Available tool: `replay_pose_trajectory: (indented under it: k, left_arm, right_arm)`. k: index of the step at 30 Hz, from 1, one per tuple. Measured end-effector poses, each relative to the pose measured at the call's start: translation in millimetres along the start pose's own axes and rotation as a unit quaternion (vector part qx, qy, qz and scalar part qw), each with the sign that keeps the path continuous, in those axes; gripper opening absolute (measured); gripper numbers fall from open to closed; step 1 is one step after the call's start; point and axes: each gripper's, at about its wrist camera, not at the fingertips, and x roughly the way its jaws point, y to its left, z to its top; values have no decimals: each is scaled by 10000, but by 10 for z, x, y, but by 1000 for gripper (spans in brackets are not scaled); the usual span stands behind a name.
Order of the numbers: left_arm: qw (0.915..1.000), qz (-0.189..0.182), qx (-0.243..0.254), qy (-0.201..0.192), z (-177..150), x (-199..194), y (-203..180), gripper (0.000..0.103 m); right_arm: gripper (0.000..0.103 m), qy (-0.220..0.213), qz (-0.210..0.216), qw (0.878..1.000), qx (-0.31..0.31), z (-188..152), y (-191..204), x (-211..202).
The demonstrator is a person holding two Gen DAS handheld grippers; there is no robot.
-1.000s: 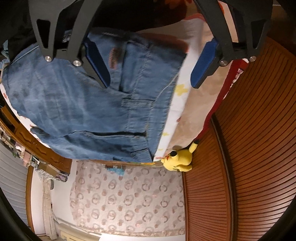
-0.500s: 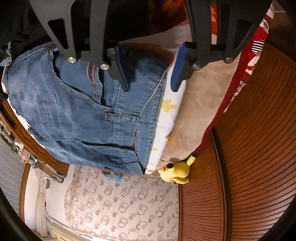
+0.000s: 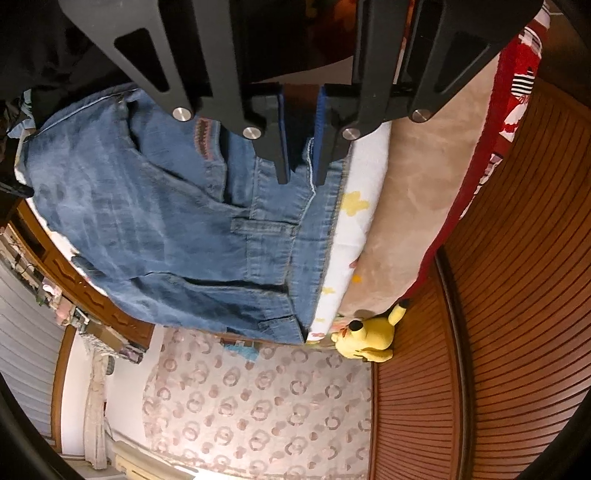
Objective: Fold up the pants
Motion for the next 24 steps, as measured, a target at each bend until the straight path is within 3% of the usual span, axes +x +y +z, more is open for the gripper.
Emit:
replay_pose_trajectory:
  k: [3,6,10,17,24]
  left_arm:
    - [9997,-109,141,-141,80,-87,-107,11]
    - [9990,-263,275,-249,168,-150,-213,10]
    - [9980,-287,463,-309,234,-193,-311,10]
    - [9972,-242,479,-519,369,-347,-265,9]
    - [9933,-325,539,-967,640,-589,-363,9]
  right_arm:
    - [37,16,-84,10000,-48,6,2,9]
    - [16,14,-51,10000,-60,3,-18,-18]
    - [5,-47,123,9999,-101,-10,-28,-59]
    - [4,-526,319,9976,-311,121,43,-388]
    - [4,-1114,165,9906,-773,449,78,-760]
